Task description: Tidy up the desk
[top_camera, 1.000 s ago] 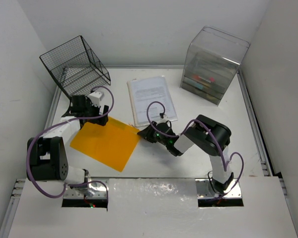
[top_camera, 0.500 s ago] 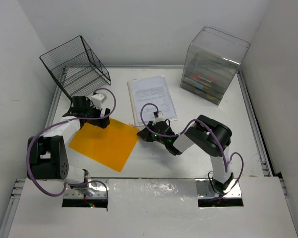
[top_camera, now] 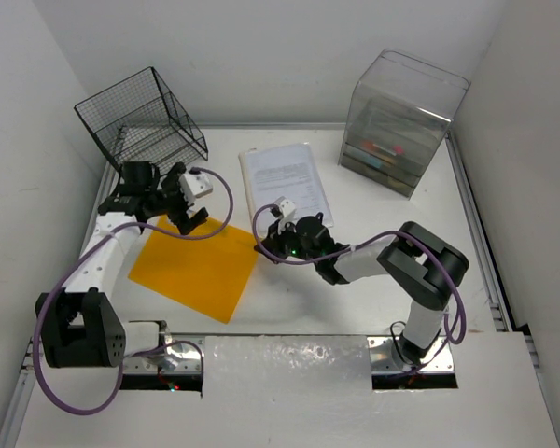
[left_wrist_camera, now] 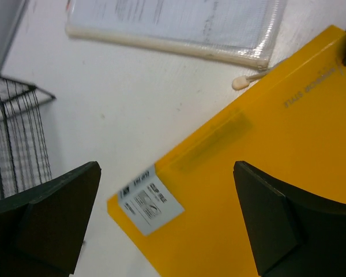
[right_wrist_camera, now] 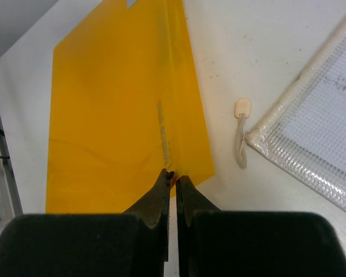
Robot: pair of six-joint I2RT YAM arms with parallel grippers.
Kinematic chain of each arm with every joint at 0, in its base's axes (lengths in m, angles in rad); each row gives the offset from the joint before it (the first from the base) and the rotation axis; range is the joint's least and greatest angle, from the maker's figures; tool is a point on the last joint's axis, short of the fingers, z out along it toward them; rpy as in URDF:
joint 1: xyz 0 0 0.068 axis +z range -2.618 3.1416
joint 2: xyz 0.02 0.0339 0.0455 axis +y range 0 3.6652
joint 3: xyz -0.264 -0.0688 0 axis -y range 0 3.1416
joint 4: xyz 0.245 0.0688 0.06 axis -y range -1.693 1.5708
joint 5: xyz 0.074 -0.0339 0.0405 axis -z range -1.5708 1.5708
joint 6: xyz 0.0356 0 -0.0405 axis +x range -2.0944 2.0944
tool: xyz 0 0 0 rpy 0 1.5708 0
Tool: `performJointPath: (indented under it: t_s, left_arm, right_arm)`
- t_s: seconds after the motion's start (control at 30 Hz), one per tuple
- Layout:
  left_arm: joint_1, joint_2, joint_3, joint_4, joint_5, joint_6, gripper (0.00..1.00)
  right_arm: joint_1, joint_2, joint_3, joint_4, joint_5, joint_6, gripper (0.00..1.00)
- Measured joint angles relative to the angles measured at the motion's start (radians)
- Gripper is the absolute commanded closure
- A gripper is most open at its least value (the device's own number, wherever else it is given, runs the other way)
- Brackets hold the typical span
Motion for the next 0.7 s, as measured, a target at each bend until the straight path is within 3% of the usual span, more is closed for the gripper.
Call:
performJointPath:
  t_s: [0.23,0.37,0.67,0.7]
  left_arm:
    - [-0.004,0.014,0.018,-0.14,0.141,0.305,0.0]
    - [-0.012,0.105,0.101,-0.296,0.187,0.458,0.0]
    - [-0.013,0.328,0.259,-0.493,0.205,0.578,0.0]
    - [-0.013,0.33,0.259,-0.495,0.205,0.571,0.0]
  right_arm:
    - [0.0,-0.016,0.051,-0.091,-0.06,-0.12,1.0]
    - [0.0,-0.047,0.052,-0.125,-0.076,-0.179,1.0]
    - [0.0,-0.071,0.068,-0.174,-0.083,-0.208,1.0]
    - [0.0,-0.07,0.072,-0.175,-0.082,-0.186,0.92]
